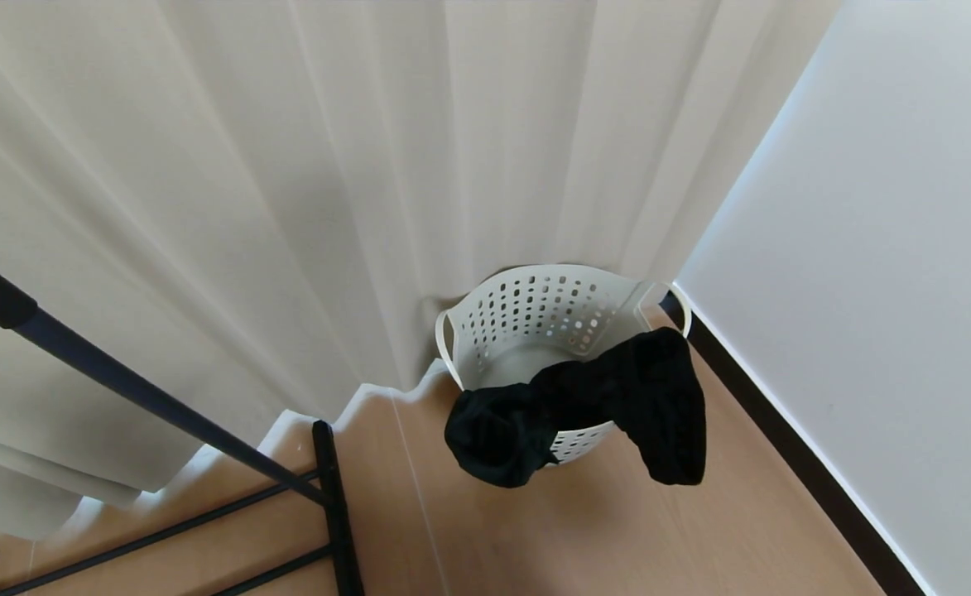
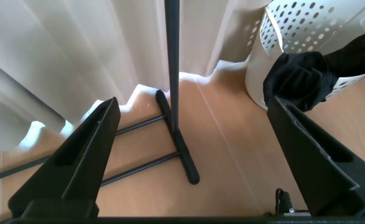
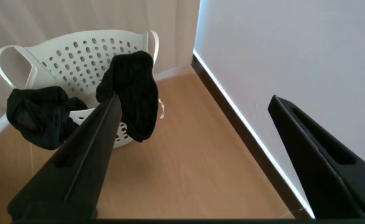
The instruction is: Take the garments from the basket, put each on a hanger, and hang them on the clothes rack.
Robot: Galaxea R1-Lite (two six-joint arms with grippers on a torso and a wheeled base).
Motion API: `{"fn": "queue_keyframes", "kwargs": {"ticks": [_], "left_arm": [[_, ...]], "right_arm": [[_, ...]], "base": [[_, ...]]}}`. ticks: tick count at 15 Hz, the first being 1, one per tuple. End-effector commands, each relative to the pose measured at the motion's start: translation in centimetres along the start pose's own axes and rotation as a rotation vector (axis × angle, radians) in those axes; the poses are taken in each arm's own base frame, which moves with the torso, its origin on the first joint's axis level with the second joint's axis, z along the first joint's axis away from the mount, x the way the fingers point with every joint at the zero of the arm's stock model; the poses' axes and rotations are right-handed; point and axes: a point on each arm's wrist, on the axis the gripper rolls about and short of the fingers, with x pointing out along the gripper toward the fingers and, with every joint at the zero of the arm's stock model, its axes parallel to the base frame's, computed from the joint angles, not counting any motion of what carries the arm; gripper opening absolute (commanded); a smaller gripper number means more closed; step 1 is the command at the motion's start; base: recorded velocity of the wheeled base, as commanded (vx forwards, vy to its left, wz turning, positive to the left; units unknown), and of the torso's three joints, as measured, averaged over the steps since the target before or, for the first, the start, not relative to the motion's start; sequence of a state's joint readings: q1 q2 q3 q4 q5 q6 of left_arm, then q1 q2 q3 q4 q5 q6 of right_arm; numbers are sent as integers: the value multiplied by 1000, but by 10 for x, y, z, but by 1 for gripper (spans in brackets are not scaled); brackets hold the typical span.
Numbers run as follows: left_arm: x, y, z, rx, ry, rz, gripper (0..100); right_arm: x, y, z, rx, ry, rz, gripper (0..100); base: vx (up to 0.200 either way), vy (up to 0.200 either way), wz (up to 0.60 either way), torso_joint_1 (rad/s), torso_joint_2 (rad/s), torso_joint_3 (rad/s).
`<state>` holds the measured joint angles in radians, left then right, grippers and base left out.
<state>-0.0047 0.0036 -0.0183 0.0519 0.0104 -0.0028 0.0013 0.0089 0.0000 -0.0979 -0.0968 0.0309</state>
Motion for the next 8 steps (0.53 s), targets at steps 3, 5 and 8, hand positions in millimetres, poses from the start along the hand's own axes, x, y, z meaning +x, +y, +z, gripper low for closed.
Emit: {"fn": "queue_keyframes", "kwargs": {"ticks": [3,5,8], "left_arm": [[0,0,0,0,0,0,100],[0,0,0,0,0,0,100],[0,0,0,-2,-2,0,100]], "right_arm": [[0,0,0,0,0,0,100],[0,0,0,0,0,0,100],[0,0,0,0,0,0,100]], "base": [[0,0,0,7,1,-206],[0,0,0,2,2,-193],[0,0,0,4,-1,-196]]}}
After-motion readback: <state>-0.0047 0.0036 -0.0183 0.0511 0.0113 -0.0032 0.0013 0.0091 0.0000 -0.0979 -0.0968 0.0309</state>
